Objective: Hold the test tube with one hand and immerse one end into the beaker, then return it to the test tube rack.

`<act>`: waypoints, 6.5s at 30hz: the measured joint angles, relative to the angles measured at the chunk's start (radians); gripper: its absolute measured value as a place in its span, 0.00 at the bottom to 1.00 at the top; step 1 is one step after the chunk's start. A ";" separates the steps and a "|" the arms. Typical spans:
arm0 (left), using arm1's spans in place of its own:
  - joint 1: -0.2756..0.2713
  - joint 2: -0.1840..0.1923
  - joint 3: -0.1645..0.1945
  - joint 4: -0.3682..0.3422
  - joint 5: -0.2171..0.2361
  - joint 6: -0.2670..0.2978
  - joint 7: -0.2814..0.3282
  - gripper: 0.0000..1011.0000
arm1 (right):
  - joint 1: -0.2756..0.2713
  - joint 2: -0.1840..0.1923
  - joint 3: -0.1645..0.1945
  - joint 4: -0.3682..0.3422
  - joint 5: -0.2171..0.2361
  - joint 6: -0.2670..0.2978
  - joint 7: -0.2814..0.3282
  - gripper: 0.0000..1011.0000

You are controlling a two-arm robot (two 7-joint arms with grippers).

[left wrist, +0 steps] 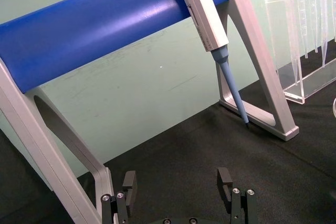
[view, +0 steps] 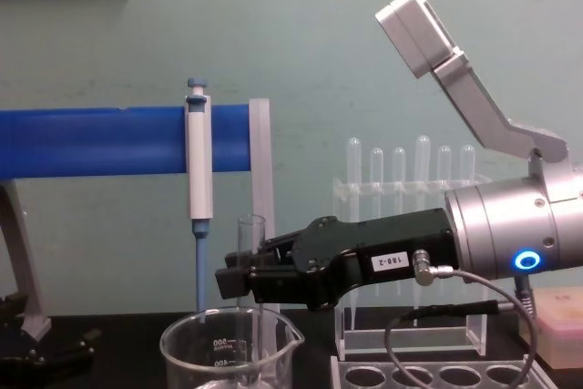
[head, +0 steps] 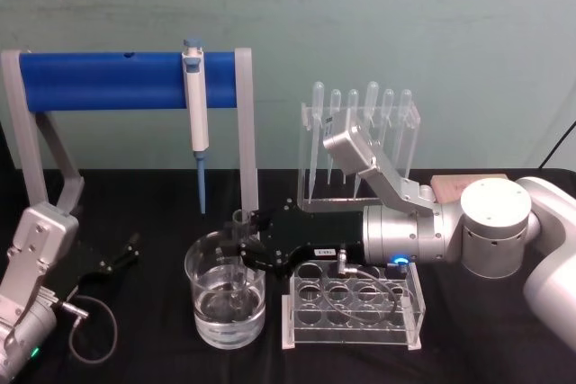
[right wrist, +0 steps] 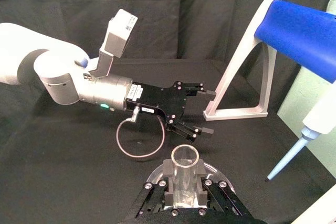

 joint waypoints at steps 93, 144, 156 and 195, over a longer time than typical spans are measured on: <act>0.000 0.000 0.000 0.000 0.000 0.000 0.000 0.99 | 0.000 0.000 0.000 0.000 0.001 0.001 0.000 0.22; 0.000 0.000 0.000 0.000 0.000 0.000 0.000 0.99 | 0.000 0.000 0.000 0.000 0.001 0.001 0.000 0.22; 0.000 0.000 0.000 0.000 0.000 0.000 0.000 0.99 | 0.000 0.000 0.000 0.000 0.001 0.001 0.000 0.22; 0.000 0.000 0.000 0.000 0.000 0.000 0.000 0.99 | 0.000 0.000 0.000 0.000 0.001 0.001 0.000 0.22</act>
